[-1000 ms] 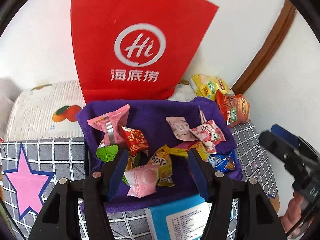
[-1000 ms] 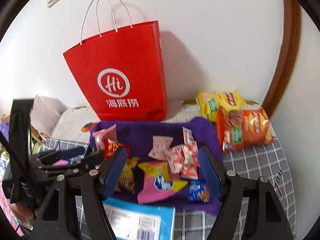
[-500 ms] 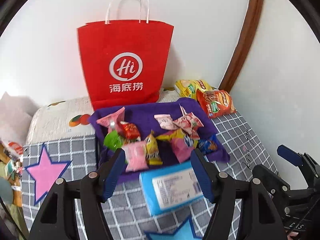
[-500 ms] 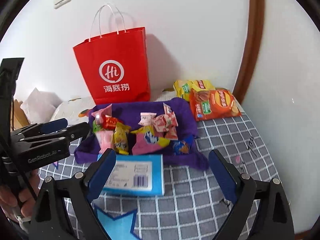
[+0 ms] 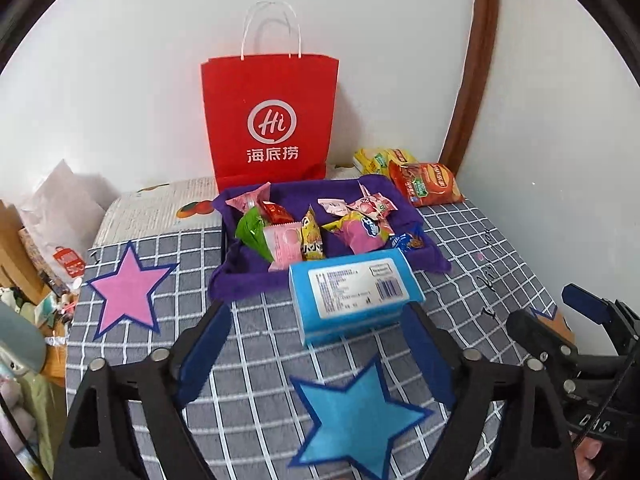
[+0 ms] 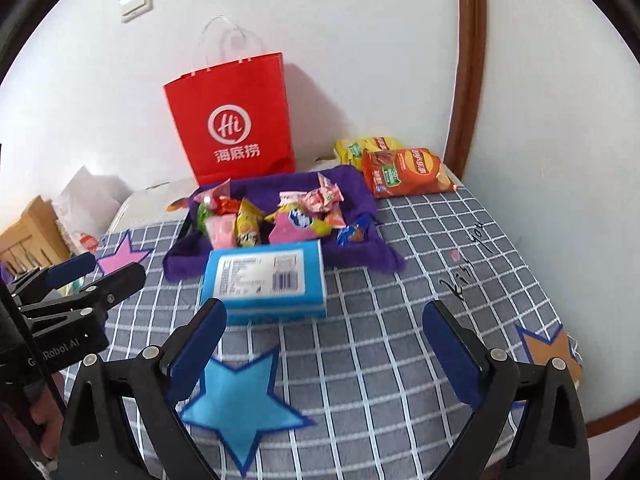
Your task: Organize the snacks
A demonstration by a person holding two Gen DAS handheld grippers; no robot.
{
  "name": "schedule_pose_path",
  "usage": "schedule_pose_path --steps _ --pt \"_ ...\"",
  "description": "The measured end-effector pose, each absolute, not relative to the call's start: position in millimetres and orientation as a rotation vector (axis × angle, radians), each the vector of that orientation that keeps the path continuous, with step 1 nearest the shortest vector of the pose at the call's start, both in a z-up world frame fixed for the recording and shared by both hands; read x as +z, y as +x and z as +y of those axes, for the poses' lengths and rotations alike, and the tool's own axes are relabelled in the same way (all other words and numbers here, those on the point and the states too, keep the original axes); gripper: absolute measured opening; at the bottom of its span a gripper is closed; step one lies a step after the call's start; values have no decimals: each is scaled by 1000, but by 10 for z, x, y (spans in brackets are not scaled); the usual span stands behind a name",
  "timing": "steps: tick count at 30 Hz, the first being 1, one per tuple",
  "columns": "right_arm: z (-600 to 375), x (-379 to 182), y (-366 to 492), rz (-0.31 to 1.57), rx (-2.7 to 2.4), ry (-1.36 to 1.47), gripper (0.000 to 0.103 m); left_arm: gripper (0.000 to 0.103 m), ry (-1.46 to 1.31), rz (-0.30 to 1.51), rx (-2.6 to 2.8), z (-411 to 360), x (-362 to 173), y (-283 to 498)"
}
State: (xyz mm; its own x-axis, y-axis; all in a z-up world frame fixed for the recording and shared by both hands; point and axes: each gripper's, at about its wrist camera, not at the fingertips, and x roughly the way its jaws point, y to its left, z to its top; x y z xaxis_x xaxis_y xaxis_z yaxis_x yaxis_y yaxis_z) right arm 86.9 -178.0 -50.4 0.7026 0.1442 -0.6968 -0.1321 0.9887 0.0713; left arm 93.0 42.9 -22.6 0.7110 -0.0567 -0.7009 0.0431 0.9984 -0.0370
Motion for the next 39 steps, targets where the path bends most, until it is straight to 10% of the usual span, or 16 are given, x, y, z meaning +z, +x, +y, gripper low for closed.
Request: schedule_pose_path --steps 39 --pt "-1945 -231 28 666 129 18 98 97 -10 689 -10 246 60 124"
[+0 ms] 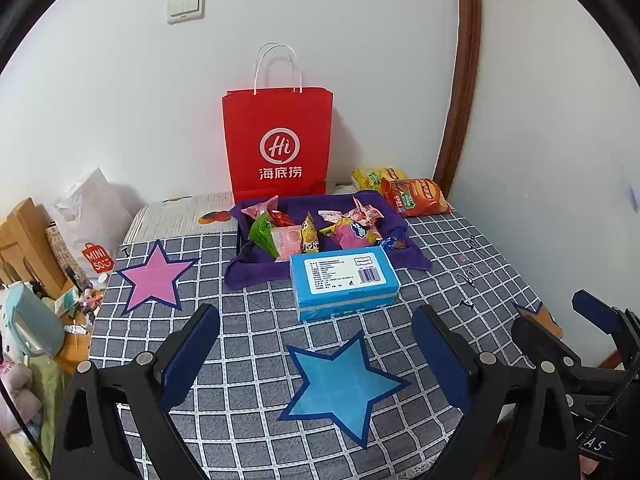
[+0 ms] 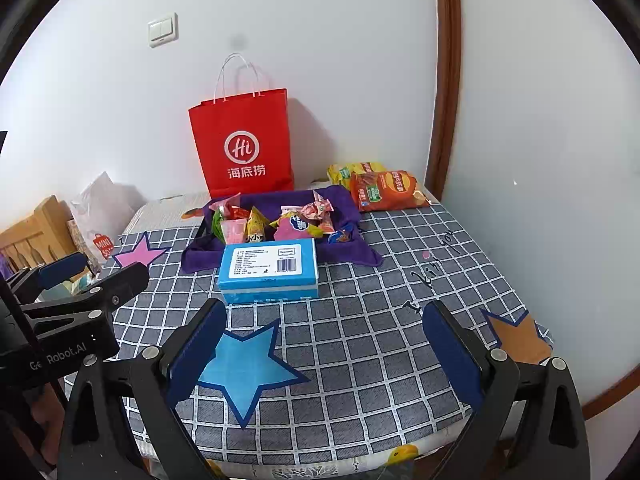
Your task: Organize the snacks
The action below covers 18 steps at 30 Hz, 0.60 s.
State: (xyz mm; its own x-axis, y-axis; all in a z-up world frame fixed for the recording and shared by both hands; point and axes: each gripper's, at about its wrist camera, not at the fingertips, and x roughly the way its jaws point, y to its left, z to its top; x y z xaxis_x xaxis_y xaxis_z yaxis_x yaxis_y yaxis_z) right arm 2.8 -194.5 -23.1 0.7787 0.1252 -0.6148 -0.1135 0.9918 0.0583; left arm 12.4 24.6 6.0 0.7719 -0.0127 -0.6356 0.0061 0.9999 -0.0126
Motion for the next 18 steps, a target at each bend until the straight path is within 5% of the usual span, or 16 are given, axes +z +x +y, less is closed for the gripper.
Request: schedule_pose_path --steps 18 --pt "-1951 -246 -4 657 132 24 98 97 -14 696 -3 266 37 121"
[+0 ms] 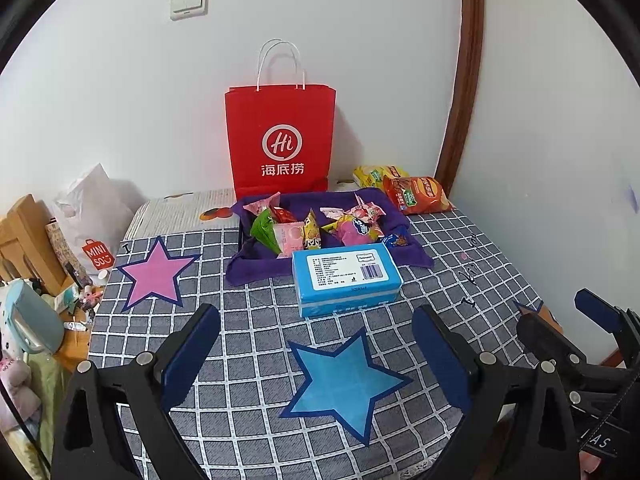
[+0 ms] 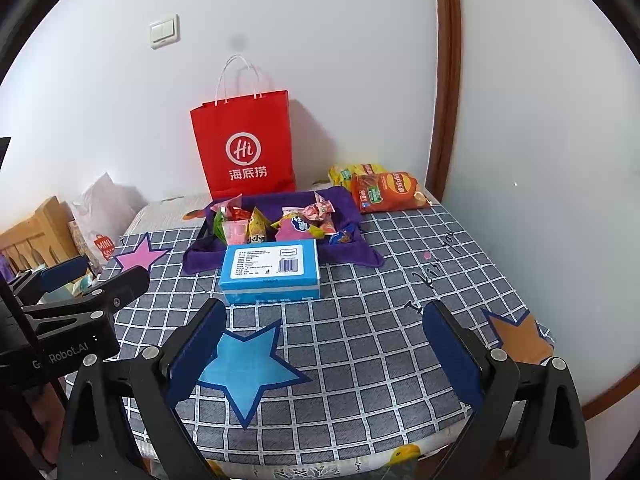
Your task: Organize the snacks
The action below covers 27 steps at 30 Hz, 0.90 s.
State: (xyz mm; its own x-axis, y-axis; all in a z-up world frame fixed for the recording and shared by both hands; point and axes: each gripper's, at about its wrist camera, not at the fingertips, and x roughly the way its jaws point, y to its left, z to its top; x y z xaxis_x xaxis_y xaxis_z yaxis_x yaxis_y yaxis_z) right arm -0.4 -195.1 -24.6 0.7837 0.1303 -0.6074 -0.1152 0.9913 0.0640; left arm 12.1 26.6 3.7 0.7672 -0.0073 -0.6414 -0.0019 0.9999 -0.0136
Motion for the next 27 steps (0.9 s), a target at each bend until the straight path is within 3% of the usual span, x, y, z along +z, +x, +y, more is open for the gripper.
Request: schedule_pose_path --steps 27 --pt "-1949 -203 -36 646 128 32 98 97 -19 692 -5 261 58 112"
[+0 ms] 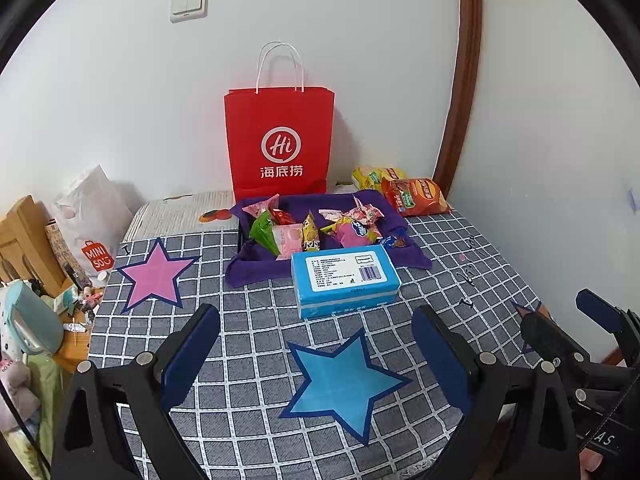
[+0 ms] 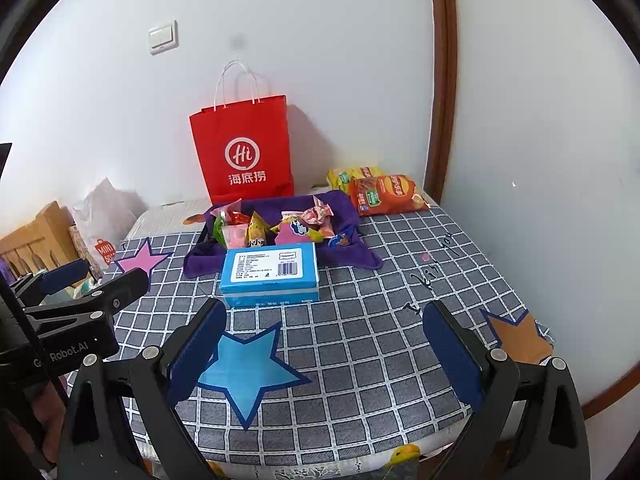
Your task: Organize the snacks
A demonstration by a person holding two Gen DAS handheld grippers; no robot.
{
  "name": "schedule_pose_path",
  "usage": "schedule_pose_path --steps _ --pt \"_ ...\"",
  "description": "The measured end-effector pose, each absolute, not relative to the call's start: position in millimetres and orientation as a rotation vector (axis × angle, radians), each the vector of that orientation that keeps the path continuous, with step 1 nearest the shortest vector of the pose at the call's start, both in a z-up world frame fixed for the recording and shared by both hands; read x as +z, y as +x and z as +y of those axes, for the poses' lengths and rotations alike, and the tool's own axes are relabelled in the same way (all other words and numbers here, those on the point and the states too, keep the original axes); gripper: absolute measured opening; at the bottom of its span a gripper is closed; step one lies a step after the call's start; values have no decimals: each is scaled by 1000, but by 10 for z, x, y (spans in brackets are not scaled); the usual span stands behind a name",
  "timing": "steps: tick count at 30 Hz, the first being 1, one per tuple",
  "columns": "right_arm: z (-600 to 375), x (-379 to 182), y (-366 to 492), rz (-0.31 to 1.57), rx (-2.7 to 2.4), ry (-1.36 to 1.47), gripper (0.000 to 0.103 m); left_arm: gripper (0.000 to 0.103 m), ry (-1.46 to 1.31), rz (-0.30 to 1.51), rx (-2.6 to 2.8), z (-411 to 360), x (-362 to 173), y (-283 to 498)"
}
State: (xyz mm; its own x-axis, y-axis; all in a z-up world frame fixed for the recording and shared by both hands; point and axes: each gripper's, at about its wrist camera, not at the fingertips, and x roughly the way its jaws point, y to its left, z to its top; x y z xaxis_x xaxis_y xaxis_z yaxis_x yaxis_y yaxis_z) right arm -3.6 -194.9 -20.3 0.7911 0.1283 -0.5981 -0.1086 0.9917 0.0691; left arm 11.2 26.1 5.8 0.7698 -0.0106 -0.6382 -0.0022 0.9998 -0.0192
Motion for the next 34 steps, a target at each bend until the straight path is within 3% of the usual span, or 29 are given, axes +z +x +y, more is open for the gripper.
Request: schedule_pose_path --steps 34 --pt "-1874 -151 -138 619 126 33 98 97 -29 676 -6 268 74 97"
